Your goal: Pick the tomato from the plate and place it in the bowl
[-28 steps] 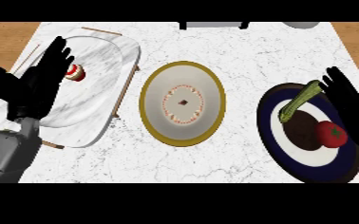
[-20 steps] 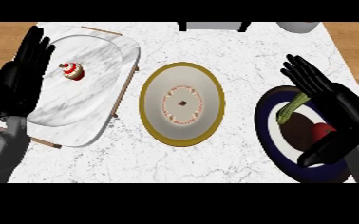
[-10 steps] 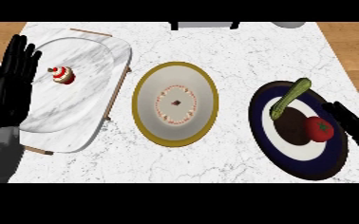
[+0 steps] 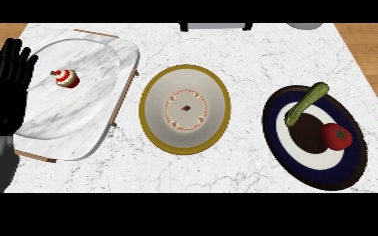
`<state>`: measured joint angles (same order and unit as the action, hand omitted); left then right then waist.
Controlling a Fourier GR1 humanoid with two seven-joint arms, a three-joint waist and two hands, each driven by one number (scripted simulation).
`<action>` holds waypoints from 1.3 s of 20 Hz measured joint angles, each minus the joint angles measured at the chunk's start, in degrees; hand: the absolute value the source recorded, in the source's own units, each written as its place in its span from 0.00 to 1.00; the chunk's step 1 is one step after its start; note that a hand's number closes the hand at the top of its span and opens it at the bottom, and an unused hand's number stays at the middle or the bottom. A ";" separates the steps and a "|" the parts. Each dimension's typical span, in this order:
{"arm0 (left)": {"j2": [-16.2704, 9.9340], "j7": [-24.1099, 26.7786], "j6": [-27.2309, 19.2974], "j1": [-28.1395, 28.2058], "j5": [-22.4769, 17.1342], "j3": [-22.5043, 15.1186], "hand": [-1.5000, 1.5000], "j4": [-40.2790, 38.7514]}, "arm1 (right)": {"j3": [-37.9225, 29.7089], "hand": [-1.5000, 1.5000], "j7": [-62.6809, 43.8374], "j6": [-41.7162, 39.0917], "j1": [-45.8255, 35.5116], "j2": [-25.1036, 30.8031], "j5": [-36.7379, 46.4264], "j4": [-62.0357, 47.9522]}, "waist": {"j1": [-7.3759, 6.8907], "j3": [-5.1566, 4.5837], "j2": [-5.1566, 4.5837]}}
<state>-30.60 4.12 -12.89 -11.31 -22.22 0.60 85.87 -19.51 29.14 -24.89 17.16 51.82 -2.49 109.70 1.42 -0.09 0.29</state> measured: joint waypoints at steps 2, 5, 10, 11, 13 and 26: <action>-0.36 -0.22 0.41 -0.08 -0.16 0.50 0.50 -0.21 | -2.05 0.00 -1.24 -2.59 0.79 4.10 1.77 0.05 | -0.13 -0.02 -0.04; -0.28 -0.21 0.79 -0.36 -0.14 0.94 0.50 -0.57 | -4.11 0.00 -1.92 -6.59 2.01 8.84 4.59 -0.13 | -0.33 0.00 -0.11; 0.88 0.17 1.08 -0.73 0.60 0.84 0.50 -0.96 | -4.68 0.00 -1.87 -9.52 3.63 13.07 11.58 0.90 | -0.66 0.05 -0.18; 1.58 0.14 0.57 -0.85 1.17 0.39 0.50 -0.70 | -3.86 0.00 -1.89 -9.43 3.98 12.86 13.36 0.94 | -0.76 0.05 -0.19; 1.84 0.05 1.03 -1.58 1.56 0.64 0.50 -1.19 | -2.49 0.00 -1.65 -9.50 3.57 12.53 16.20 0.11 | -0.97 0.08 -0.25; 4.51 0.17 3.88 -0.33 4.23 2.79 0.50 -0.40 | 8.20 0.00 -0.44 -7.97 -5.45 5.88 30.41 -9.30 | -1.66 0.11 -0.33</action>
<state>-26.09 4.29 -9.01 -11.64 -17.99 3.39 85.47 -11.31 28.70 -32.86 11.71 57.70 27.92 100.40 -0.24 0.01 -0.04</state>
